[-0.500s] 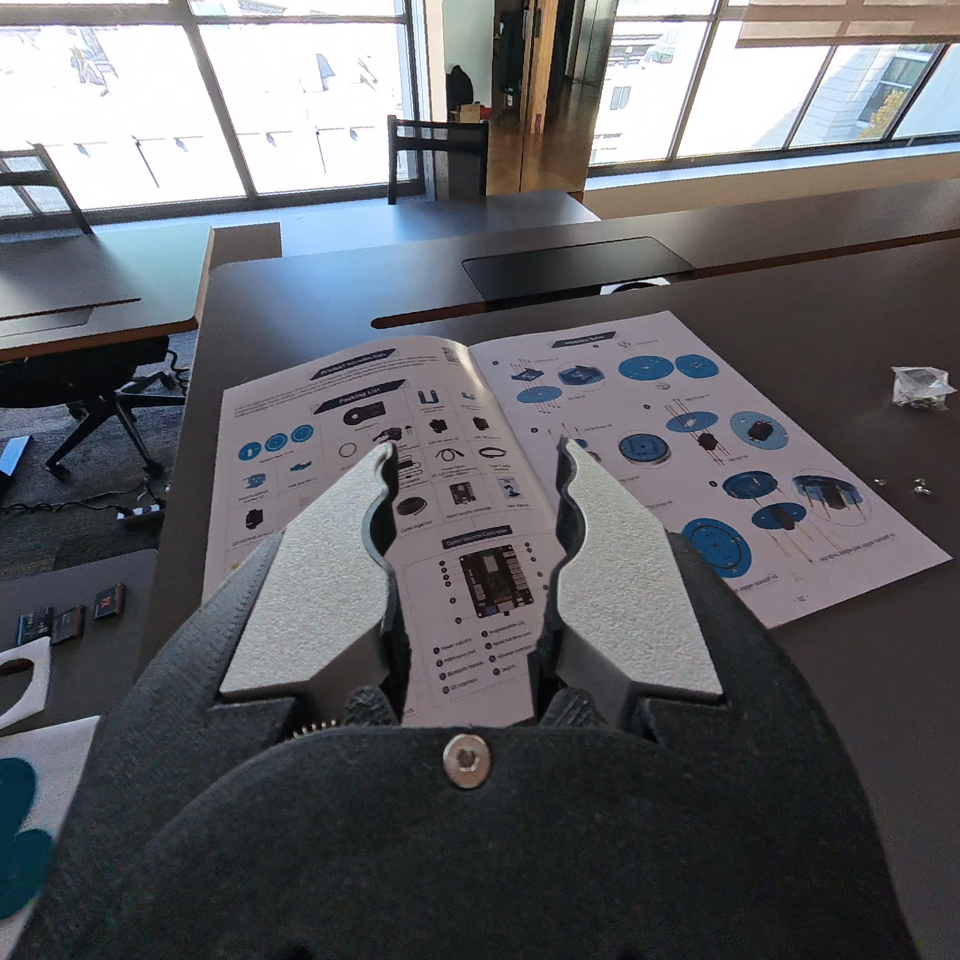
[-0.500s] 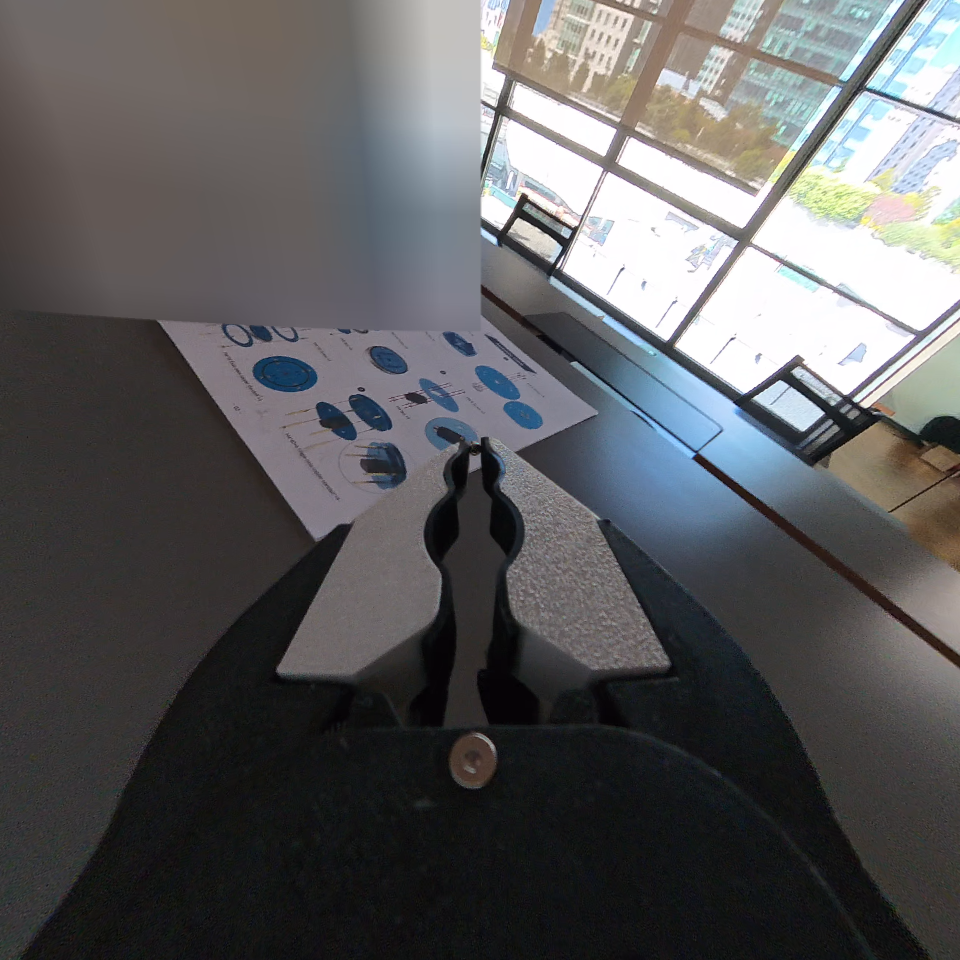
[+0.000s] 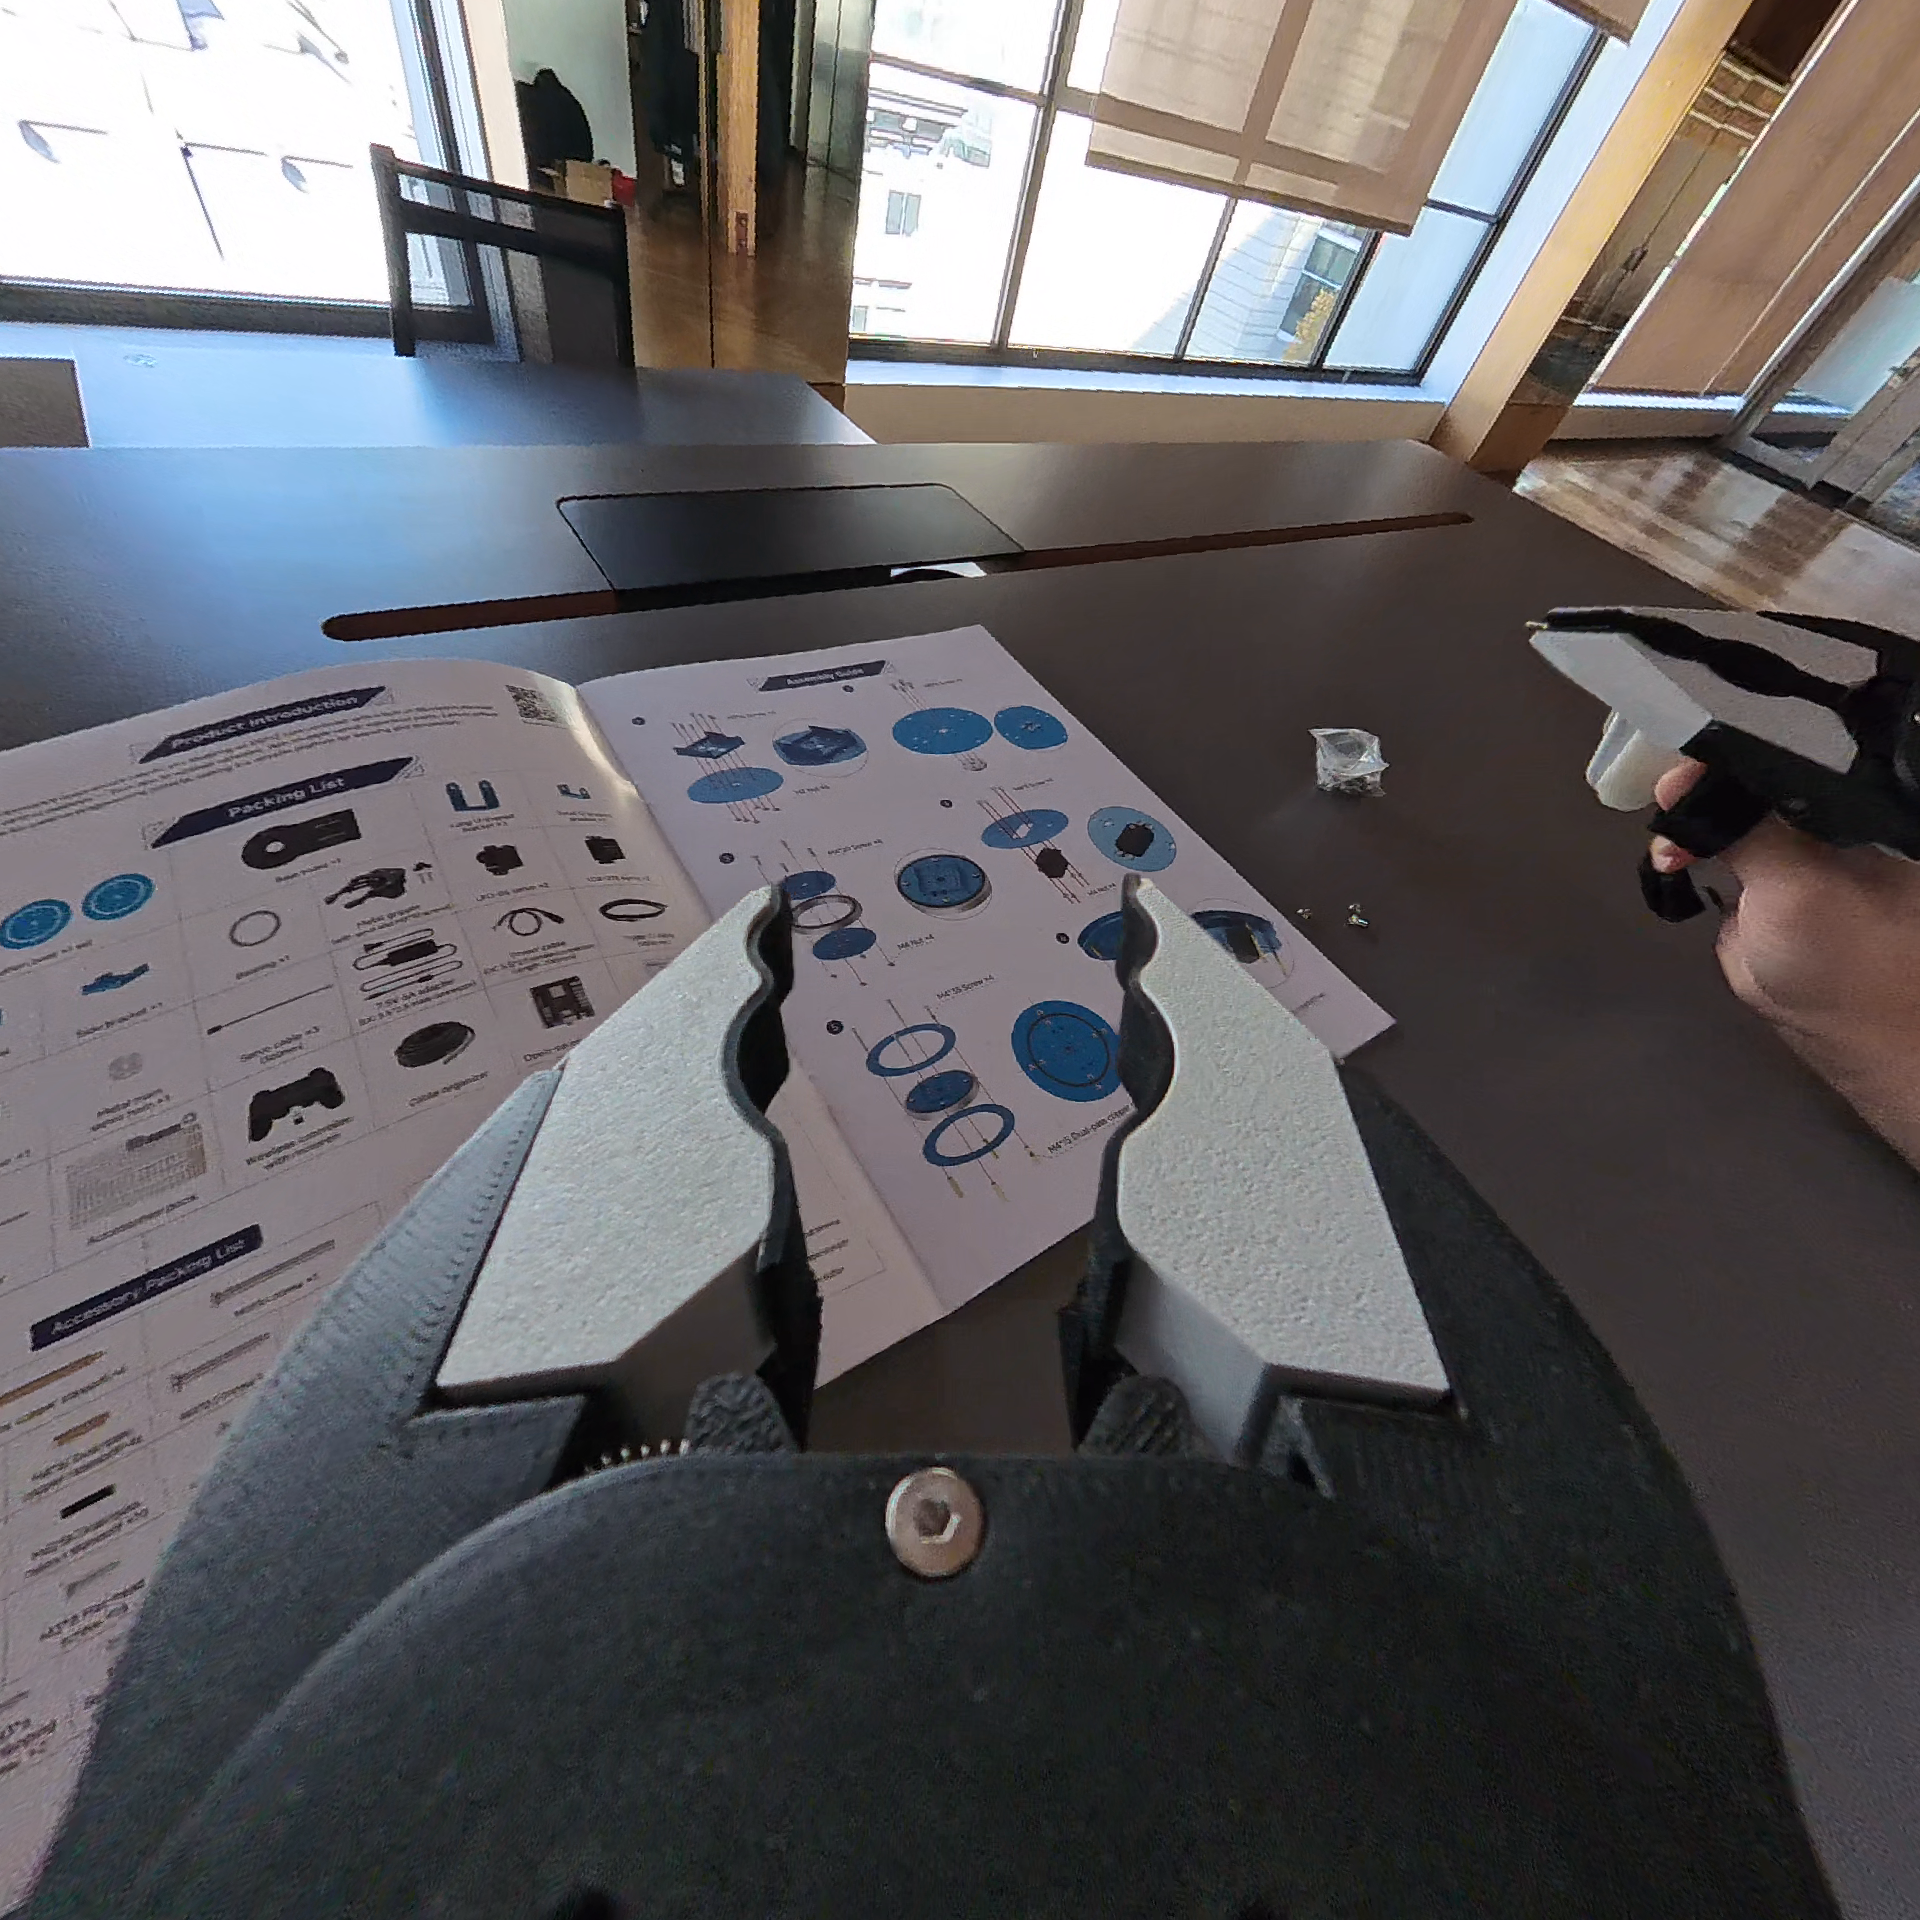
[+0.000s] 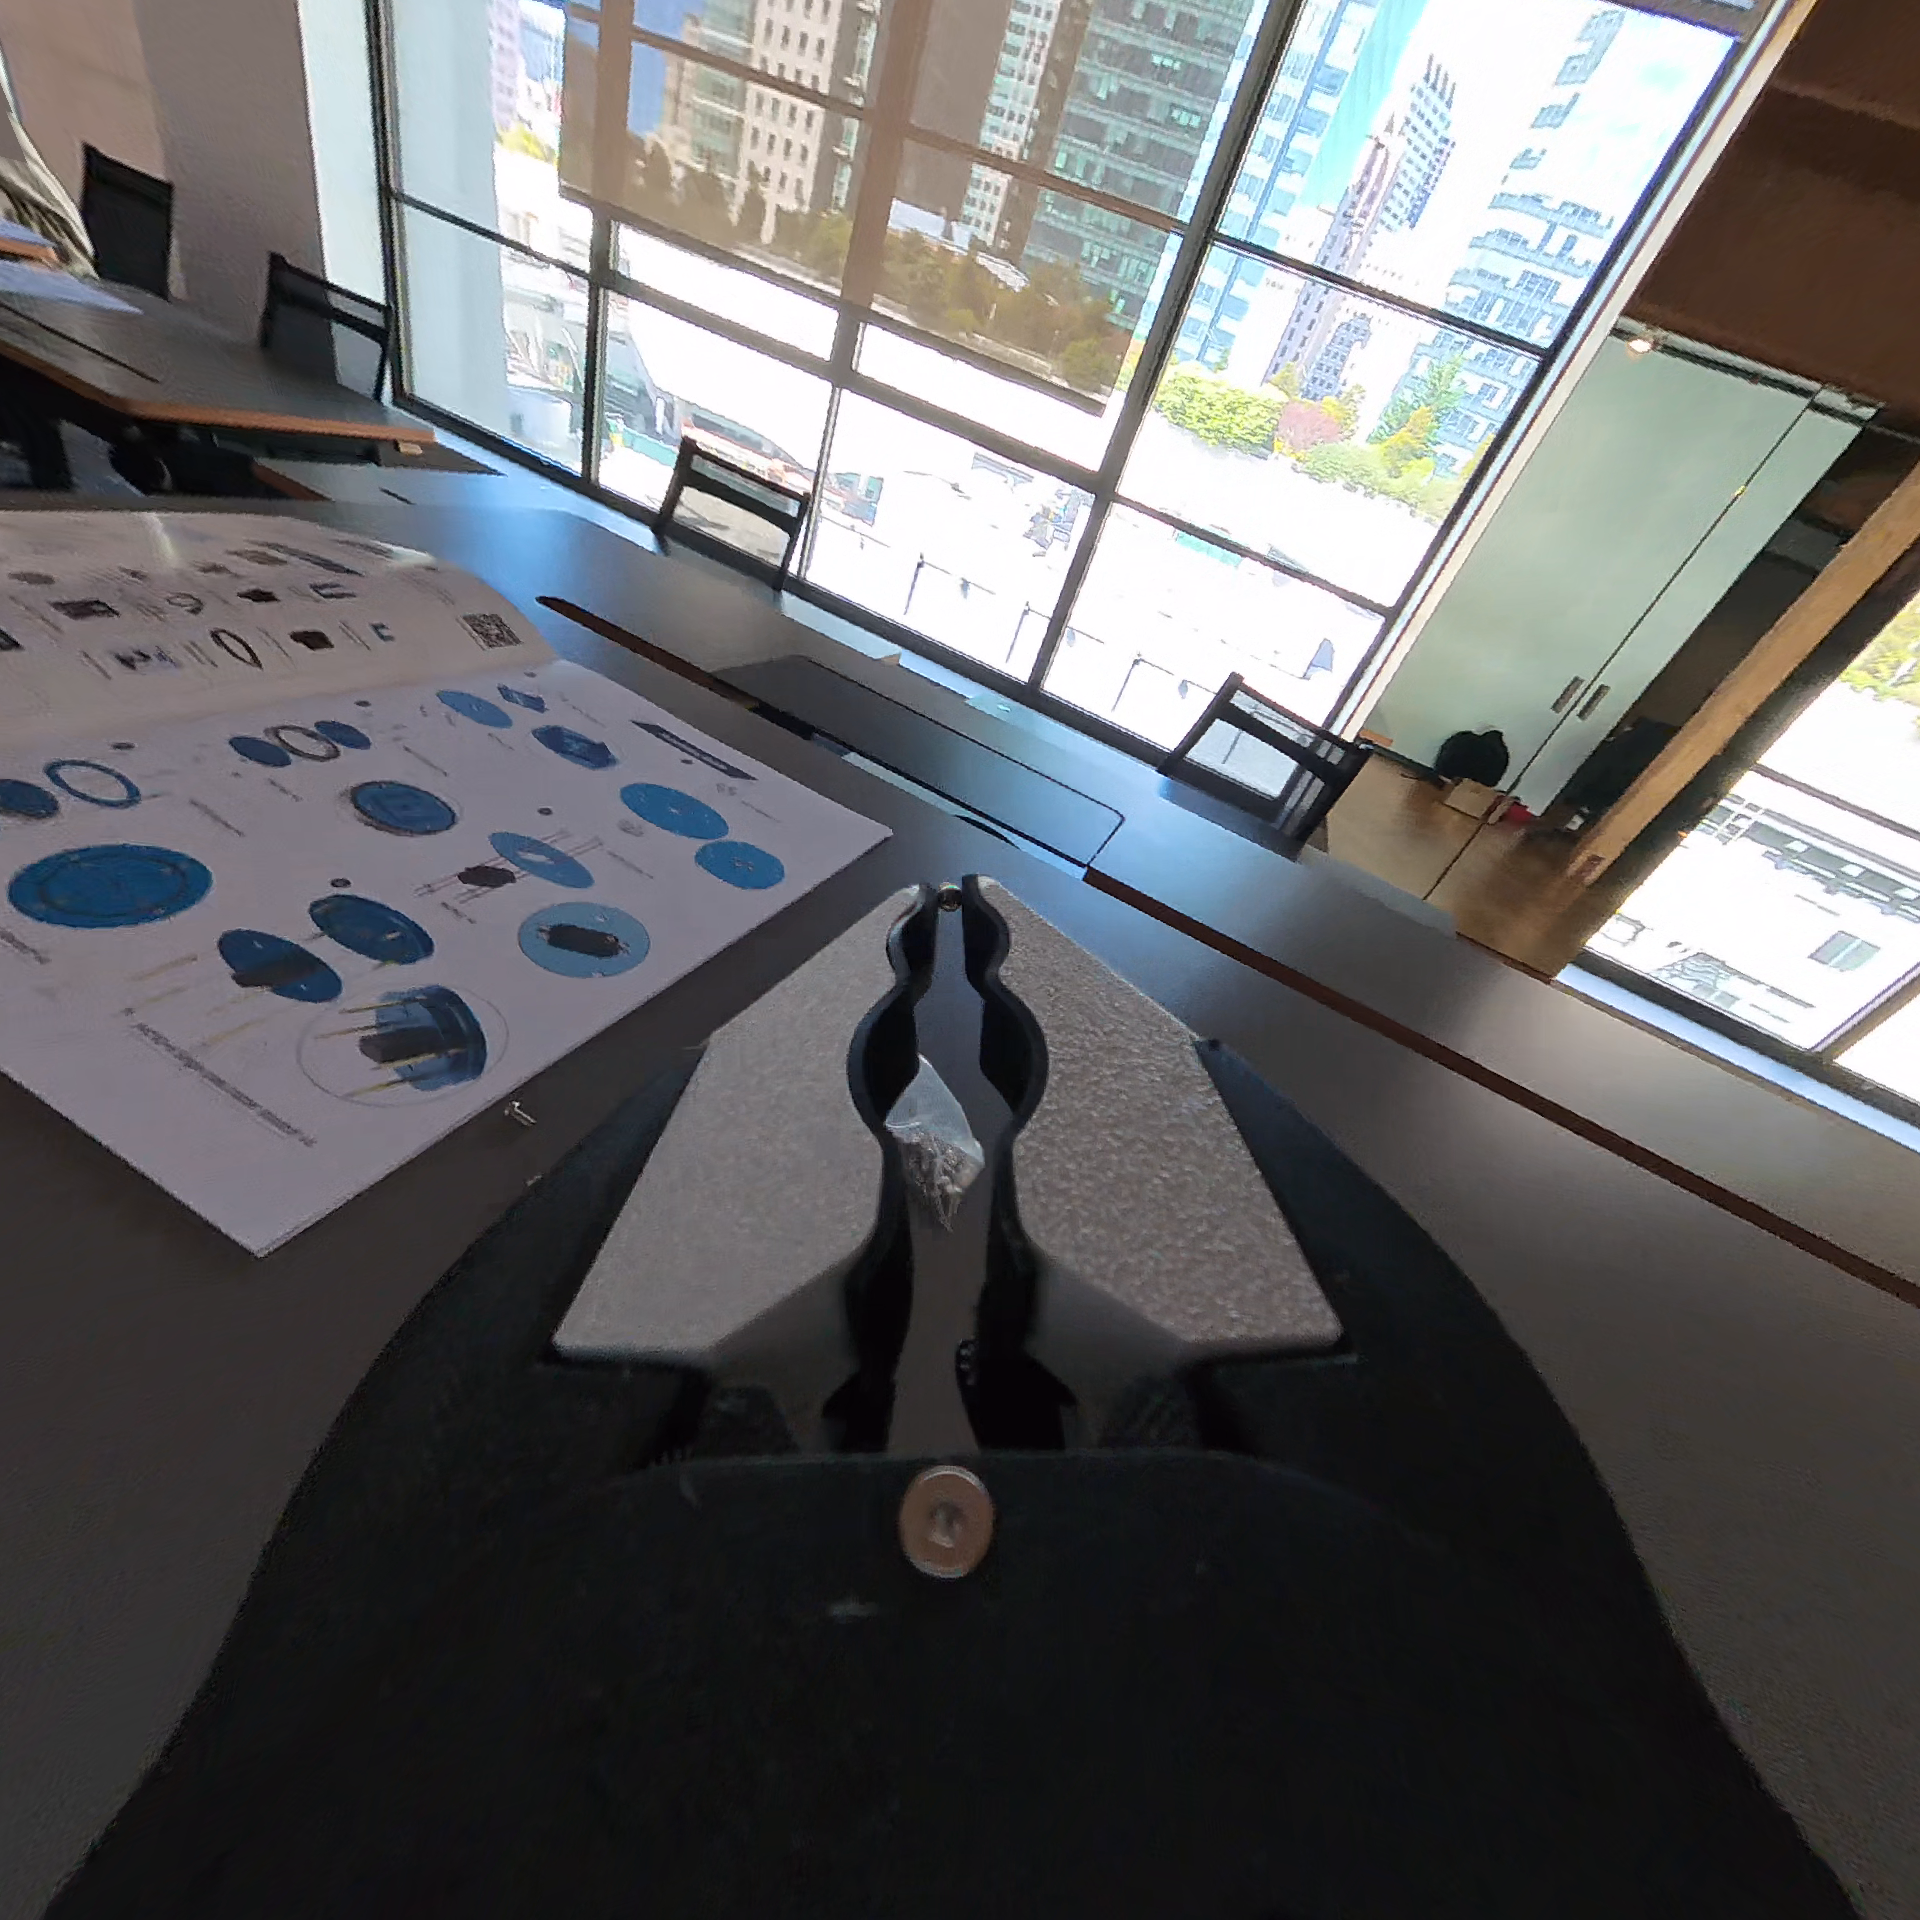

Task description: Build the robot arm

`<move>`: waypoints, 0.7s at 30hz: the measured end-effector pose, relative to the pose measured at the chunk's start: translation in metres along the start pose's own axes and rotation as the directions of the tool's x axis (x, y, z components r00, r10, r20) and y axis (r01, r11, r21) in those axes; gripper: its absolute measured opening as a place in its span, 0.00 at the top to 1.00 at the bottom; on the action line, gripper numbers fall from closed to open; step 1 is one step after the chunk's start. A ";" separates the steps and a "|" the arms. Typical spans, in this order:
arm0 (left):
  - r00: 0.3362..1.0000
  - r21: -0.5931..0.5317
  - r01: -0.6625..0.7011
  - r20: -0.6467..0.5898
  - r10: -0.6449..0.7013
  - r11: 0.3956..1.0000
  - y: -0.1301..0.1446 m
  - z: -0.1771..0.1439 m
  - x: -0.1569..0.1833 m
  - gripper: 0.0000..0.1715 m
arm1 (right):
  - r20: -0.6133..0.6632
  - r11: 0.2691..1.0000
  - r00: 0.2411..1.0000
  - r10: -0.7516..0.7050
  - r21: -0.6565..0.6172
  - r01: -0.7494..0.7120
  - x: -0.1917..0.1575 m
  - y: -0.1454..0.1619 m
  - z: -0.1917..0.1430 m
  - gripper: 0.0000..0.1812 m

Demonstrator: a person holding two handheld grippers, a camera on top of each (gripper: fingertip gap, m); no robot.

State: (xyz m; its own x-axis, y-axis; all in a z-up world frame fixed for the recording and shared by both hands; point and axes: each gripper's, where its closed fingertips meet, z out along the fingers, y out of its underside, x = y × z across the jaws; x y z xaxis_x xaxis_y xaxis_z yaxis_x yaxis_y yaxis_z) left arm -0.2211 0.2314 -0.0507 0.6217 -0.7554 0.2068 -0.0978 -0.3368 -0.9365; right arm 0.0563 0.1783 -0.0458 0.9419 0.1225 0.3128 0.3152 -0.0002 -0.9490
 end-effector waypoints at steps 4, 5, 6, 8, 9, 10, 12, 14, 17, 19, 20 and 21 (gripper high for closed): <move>0.999 -0.014 0.013 0.049 -0.012 1.000 0.003 0.001 -0.018 0.64 | 0.084 0.999 0.996 0.001 0.036 -0.004 -0.012 0.000 0.000 0.98; 0.998 -0.020 0.018 0.056 -0.017 1.000 0.004 0.002 -0.022 0.64 | 0.111 0.999 0.994 0.009 0.044 -0.014 -0.017 -0.001 -0.001 0.98; 0.998 -0.025 0.023 0.058 -0.022 0.999 0.005 0.001 -0.024 0.64 | 0.143 0.998 0.990 0.016 0.057 -0.025 -0.022 -0.005 -0.002 0.98; 0.998 -0.008 0.031 0.052 -0.030 0.999 0.003 0.001 -0.024 0.66 | 0.218 0.995 0.975 0.036 0.084 -0.055 -0.035 -0.014 -0.008 0.98; 0.998 0.000 0.029 0.051 -0.029 1.000 0.002 0.000 -0.024 0.66 | 0.248 0.994 0.968 0.040 0.088 -0.064 -0.041 -0.018 -0.011 0.98; 0.999 0.005 0.020 0.050 -0.021 1.000 0.001 0.000 -0.023 0.66 | 0.277 0.994 0.960 0.036 0.089 -0.062 -0.048 -0.020 -0.015 0.98; 0.998 0.007 -0.017 0.060 0.017 1.000 -0.001 0.000 -0.021 0.66 | 0.304 0.996 0.953 -0.016 0.087 -0.011 -0.059 -0.020 -0.020 0.98; 0.996 0.004 -0.060 0.062 0.059 0.998 -0.002 -0.001 -0.018 0.66 | 0.329 0.996 0.942 -0.068 0.081 0.043 -0.069 -0.019 -0.022 0.98; 0.992 0.039 -0.100 0.078 0.097 0.994 -0.008 -0.003 -0.016 0.66 | 0.357 0.997 0.931 -0.073 0.048 0.059 -0.077 -0.013 -0.019 0.98; 0.989 0.050 -0.122 0.094 0.117 0.991 -0.009 -0.003 -0.019 0.66 | 0.377 1.000 0.926 -0.020 0.011 0.017 -0.077 -0.005 -0.017 0.98; 0.989 0.053 -0.122 0.095 0.116 0.991 -0.009 -0.003 -0.019 0.66 | 0.381 1.000 0.925 0.006 -0.003 -0.005 -0.076 -0.003 -0.016 0.98; 0.990 0.052 -0.116 0.091 0.111 0.992 -0.009 -0.002 -0.019 0.66 | 0.383 0.999 0.923 0.033 -0.013 -0.030 -0.075 -0.002 -0.015 0.98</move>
State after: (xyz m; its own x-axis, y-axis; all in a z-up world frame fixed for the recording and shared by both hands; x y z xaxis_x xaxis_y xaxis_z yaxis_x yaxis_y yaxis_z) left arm -0.2337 0.2476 -0.0458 0.6751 -0.7339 0.0753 -0.1285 -0.2176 -0.9676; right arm -0.0131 0.1539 -0.0665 0.8353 0.4933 0.2426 0.2882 -0.0172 -0.9574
